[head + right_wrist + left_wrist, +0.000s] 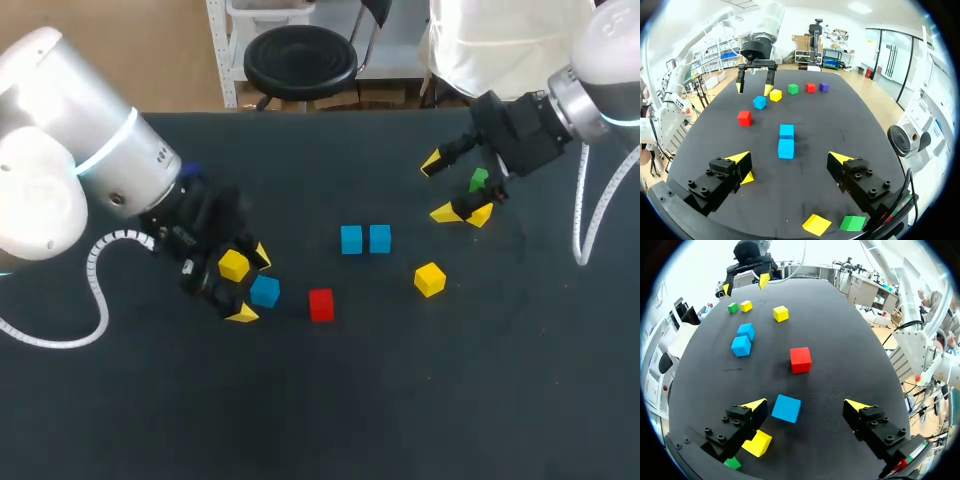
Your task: Place the blue cubes, place green cubes on the blue cubes, place the yellow cubes on the green cubes, then place the red cubes on the yellow cubes, and place purple cube on the red cubes.
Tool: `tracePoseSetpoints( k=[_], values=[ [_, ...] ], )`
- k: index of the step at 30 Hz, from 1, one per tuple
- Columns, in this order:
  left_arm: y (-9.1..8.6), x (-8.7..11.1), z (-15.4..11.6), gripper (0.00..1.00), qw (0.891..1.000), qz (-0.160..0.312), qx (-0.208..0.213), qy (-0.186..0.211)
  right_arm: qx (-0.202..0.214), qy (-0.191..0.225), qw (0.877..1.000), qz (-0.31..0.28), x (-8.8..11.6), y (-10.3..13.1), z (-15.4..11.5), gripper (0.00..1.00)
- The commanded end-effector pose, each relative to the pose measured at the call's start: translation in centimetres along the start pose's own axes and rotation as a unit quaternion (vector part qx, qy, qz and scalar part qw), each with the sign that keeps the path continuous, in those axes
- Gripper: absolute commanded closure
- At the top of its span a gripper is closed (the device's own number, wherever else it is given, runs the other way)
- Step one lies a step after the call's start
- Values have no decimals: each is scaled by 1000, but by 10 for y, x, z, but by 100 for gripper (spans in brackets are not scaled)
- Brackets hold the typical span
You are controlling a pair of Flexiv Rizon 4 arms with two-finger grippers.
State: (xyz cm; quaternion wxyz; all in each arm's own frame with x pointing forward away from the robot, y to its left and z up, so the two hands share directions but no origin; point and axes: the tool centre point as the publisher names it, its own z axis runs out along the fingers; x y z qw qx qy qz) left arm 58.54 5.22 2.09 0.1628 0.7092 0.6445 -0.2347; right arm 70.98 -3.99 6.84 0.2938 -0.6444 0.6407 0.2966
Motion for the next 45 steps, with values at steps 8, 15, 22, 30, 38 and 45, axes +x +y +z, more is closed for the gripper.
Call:
tracePoseSetpoints(
  k=[8, 15, 22, 30, 38, 45],
  values=[
    [10, 3, 14, 0, 1000, -6, 2, 15, 0, 0, 1000, 0, 0, 0, 0, 0],
    [10, 5, 14, 9, 1000, -4, -2, 23, 0, 0, 1000, 0, 0, 0, 0, 0],
    [7, 5, 12, 68, 1000, 7, 0, 17, 0, 0, 1000, 0, 0, 0, 0, 0],
    [3, 5, 18, 18, 1000, 11, 11, 18, 0, 0, 1000, 0, 0, 0, 0, 0],
    [2, 4, 18, 29, 1000, 8, 9, 18, 0, 0, 1000, 0, 0, 0, 0, 0],
    [-2, 6, 18, 25, 1000, 7, 11, 11, 0, 0, 1000, 0, 0, 0, 0, 0]
  ],
)
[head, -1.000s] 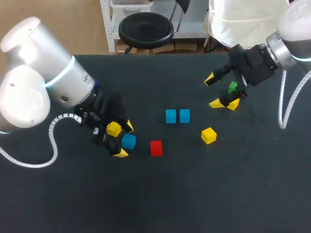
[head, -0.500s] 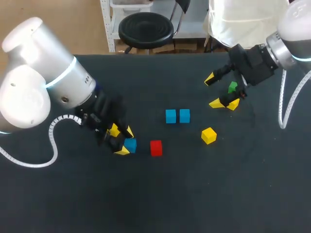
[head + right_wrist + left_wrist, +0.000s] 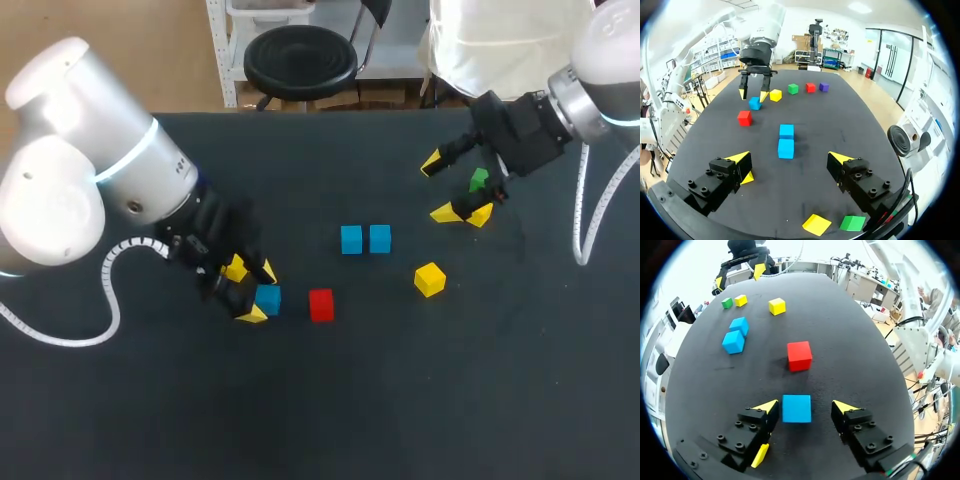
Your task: Place the blue cubes, place green cubes on the blue cubes, place the yellow cubes on the green cubes, then place the red cubes on the yellow cubes, and place purple cube on the red cubes.
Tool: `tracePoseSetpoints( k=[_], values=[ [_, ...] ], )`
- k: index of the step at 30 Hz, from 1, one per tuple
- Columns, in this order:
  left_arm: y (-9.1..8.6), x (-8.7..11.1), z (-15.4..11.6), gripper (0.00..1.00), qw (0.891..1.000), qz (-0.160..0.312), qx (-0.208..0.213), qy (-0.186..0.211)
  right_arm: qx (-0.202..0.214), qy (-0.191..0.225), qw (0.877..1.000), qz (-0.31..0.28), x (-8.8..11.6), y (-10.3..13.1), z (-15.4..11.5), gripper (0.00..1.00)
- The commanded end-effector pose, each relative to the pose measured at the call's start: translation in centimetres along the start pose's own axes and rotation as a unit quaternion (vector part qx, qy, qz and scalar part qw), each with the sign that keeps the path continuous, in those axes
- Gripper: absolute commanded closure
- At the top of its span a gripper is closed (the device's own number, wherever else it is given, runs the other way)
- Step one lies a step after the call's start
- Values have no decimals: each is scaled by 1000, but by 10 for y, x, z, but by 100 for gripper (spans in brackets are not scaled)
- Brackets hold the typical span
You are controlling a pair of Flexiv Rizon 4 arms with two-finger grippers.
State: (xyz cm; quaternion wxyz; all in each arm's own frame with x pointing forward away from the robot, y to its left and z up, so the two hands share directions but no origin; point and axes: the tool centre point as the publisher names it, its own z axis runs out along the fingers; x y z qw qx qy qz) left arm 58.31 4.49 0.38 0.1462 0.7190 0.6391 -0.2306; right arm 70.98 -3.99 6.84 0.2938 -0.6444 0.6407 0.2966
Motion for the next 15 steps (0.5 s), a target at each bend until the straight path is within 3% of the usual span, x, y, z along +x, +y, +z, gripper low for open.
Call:
tracePoseSetpoints(
  k=[1, 4, 10, 15],
  values=[
    [-3, 3, 0, 11, 1000, -1, -1, -4, 0, 0, 1000, 0, 0, 0, 0, 0],
    [-4, 5, 1, 4, 1000, -3, -1, -3, 0, 0, 1000, 0, 0, 0, 0, 0],
    [-5, 5, 1, 3, 1000, -10, -6, -2, 0, 0, 1000, 0, 0, 0, 0, 0],
    [-4, 5, 1, 11, 1000, -16, -9, -2, 0, 0, 1000, 0, 0, 0, 0, 0]
  ],
)
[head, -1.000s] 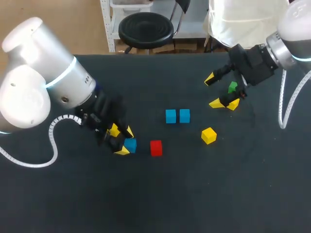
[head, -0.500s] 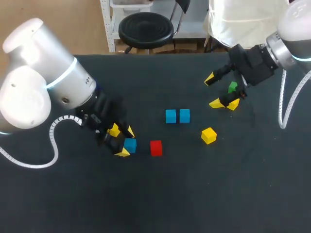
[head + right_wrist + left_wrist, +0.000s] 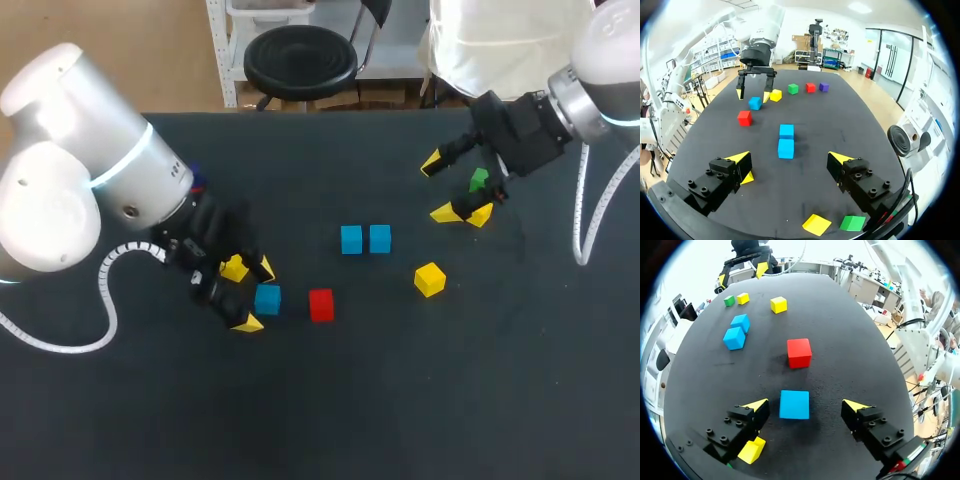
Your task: Place the blue cubes, place green cubes on the blue cubes, place the yellow cubes on the green cubes, then place the red cubes on the yellow cubes, and place purple cube on the red cubes.
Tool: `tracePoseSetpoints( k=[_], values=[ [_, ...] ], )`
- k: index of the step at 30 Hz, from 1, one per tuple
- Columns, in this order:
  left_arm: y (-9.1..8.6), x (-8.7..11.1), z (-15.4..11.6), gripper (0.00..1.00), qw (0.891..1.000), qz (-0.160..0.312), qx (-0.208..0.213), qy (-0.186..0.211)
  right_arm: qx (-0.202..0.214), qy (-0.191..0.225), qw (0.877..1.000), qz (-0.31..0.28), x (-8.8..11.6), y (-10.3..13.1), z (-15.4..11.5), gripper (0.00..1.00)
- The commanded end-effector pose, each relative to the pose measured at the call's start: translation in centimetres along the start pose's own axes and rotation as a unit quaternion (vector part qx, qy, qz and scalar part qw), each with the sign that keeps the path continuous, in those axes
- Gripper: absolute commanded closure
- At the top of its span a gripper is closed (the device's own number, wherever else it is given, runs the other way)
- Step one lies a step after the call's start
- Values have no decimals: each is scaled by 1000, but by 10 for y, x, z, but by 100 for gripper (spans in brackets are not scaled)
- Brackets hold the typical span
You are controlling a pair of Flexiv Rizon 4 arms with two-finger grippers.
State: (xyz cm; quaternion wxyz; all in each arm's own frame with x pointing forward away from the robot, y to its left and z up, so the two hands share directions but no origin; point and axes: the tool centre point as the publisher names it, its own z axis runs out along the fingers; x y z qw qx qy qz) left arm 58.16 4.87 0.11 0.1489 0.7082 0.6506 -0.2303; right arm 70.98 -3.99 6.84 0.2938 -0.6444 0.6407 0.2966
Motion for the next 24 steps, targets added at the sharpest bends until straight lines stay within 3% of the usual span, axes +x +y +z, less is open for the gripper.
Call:
tracePoseSetpoints(
  k=[1, 6, 22, 24],
  values=[
    [-2, 1, 1, 15, 1000, -3, -3, 1, 0, 0, 1000, 0, 0, 0, 0, 0],
    [-2, 0, 3, 36, 1000, -11, -4, 3, 0, 0, 1000, 0, 0, 0, 0, 0],
    [3, 0, 8, 52, 999, -32, -10, 9, 0, 0, 1000, 0, 0, 0, 0, 0],
    [4, 1, 8, 60, 999, -36, -12, 11, 0, 0, 1000, 0, 0, 0, 0, 0]
  ],
)
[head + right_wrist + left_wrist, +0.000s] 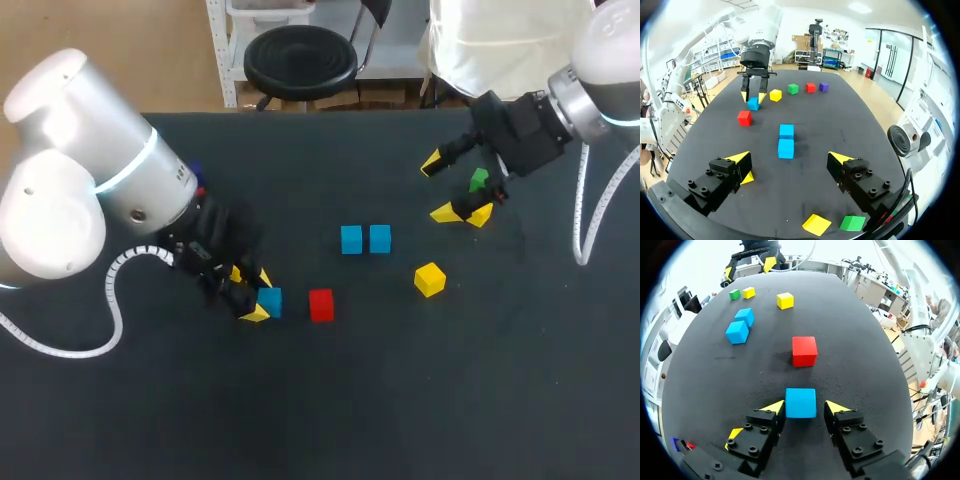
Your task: Place the blue cubes, place green cubes on the blue cubes, place the yellow cubes on the green cubes, then place the red cubes on the yellow cubes, and place purple cube on the red cubes.
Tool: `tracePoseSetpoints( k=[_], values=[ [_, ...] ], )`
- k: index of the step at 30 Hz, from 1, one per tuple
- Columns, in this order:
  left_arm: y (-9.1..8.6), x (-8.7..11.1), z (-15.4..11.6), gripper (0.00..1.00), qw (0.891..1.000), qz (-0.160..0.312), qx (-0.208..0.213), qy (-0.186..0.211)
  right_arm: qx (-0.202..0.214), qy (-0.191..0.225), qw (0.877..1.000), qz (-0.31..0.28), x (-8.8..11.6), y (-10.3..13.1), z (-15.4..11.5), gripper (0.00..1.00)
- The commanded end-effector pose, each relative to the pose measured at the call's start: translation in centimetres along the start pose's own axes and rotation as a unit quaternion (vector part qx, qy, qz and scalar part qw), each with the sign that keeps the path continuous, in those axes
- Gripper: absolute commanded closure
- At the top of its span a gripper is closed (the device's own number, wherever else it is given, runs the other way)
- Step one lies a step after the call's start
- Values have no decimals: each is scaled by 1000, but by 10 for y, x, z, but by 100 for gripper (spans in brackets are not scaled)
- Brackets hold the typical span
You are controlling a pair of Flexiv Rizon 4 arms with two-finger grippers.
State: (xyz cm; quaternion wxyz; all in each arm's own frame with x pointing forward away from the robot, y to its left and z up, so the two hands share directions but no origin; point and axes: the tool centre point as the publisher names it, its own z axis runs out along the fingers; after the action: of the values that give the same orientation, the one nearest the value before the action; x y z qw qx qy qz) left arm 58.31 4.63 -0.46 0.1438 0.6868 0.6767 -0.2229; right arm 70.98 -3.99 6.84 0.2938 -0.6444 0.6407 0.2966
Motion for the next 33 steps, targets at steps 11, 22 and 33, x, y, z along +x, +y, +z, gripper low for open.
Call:
tracePoseSetpoints(
  k=[11, 22, 33],
  values=[
    [-3, -8, -7, 100, 999, -29, -1, -12, 0, 0, 1000, 0, 0, 0, 0, 0],
    [-7, -30, -35, 100, 1000, -20, -6, -16, 0, 0, 1000, 0, 0, 0, 0, 0],
    [-3, -74, -47, 100, 1000, 11, -3, -17, 0, 0, 1000, 0, 0, 0, 0, 0]
  ],
)
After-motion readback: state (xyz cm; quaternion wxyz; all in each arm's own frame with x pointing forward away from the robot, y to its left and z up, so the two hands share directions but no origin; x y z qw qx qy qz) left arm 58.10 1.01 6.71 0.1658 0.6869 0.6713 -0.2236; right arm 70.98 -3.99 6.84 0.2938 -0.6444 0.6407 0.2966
